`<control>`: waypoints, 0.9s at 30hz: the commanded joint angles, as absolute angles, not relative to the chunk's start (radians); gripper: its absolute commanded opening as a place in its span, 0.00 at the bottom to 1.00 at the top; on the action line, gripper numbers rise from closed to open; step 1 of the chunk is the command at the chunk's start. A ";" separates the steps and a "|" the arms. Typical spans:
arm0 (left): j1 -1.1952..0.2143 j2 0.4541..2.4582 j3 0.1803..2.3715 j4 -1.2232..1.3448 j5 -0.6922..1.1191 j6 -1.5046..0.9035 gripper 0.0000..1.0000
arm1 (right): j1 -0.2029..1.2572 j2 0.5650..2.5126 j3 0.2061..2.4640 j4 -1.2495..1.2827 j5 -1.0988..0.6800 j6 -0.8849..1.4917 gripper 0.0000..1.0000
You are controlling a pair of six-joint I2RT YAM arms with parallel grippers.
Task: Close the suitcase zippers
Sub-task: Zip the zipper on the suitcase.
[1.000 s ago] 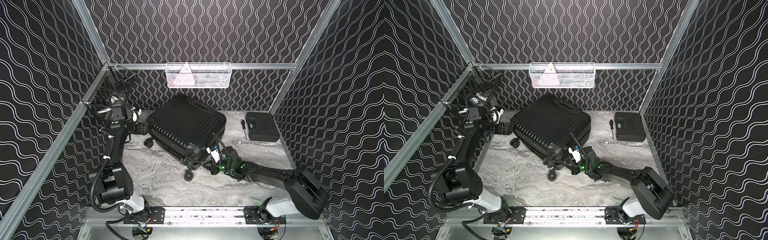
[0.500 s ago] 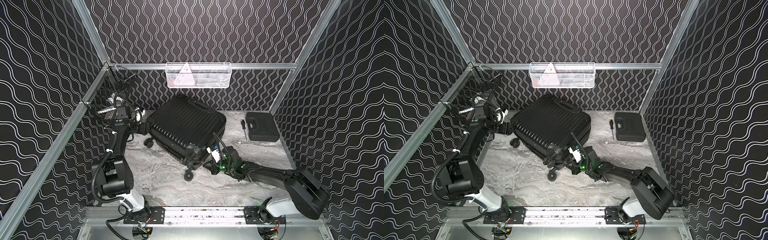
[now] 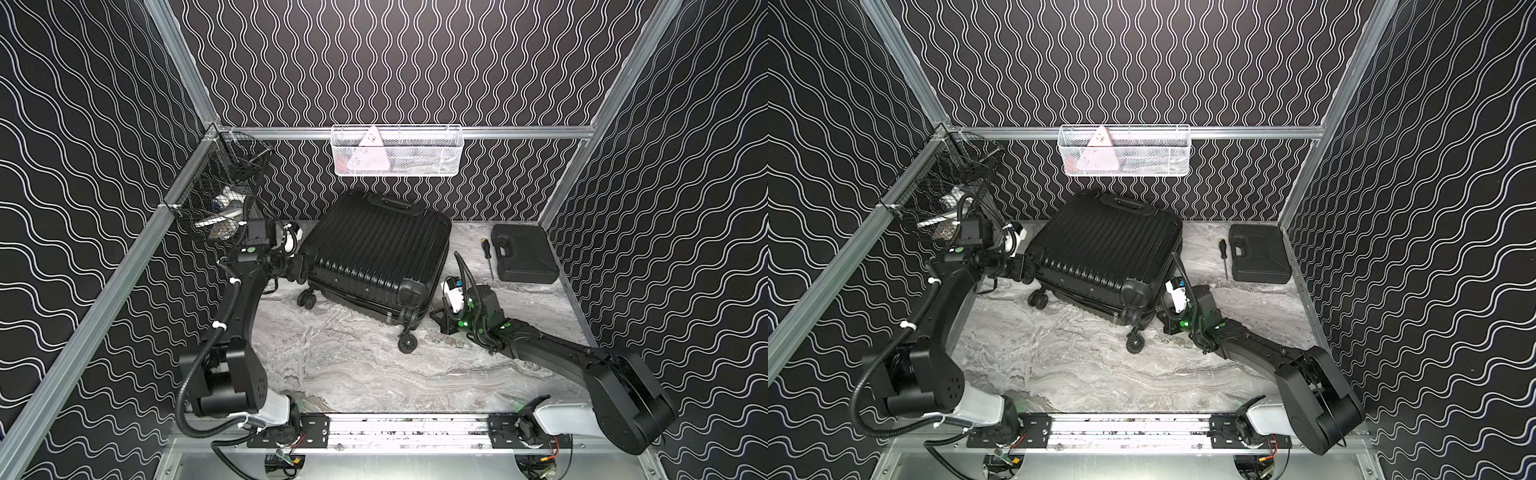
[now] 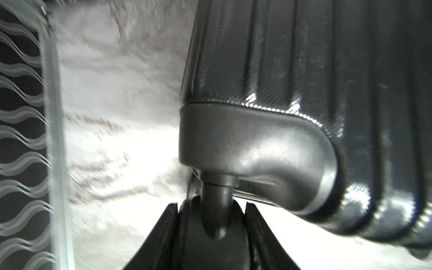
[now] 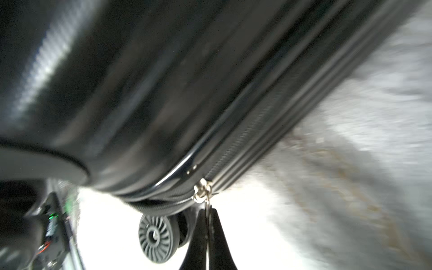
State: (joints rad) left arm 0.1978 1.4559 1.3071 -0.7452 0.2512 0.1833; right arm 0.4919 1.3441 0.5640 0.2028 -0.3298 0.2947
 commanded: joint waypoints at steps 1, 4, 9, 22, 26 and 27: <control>0.188 1.393 1.248 -0.776 0.322 0.029 0.35 | 0.460 1.346 0.576 0.116 -0.293 0.257 0.00; 0.136 1.331 1.196 -0.776 0.313 -0.028 0.35 | 0.393 1.355 0.592 0.075 -0.268 0.259 0.00; 0.046 1.274 1.108 -0.771 0.331 -0.138 0.35 | 0.327 1.361 0.581 0.098 -0.336 0.260 0.00; -0.026 1.281 1.085 -0.801 0.283 -0.073 0.62 | 0.298 1.345 0.584 0.066 -0.349 0.254 0.00; -0.026 1.284 1.094 -0.806 0.302 -0.016 0.67 | 0.293 1.342 0.584 0.064 -0.351 0.256 0.00; -0.026 1.286 1.097 -0.811 0.301 -0.009 0.67 | 0.293 1.343 0.584 0.064 -0.353 0.256 0.00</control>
State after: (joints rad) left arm -0.0257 1.2831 1.0863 -0.7773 0.2714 -0.0734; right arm 0.2939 1.3403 0.5823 0.1329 -0.3420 0.2607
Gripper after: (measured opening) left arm 0.672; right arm 0.049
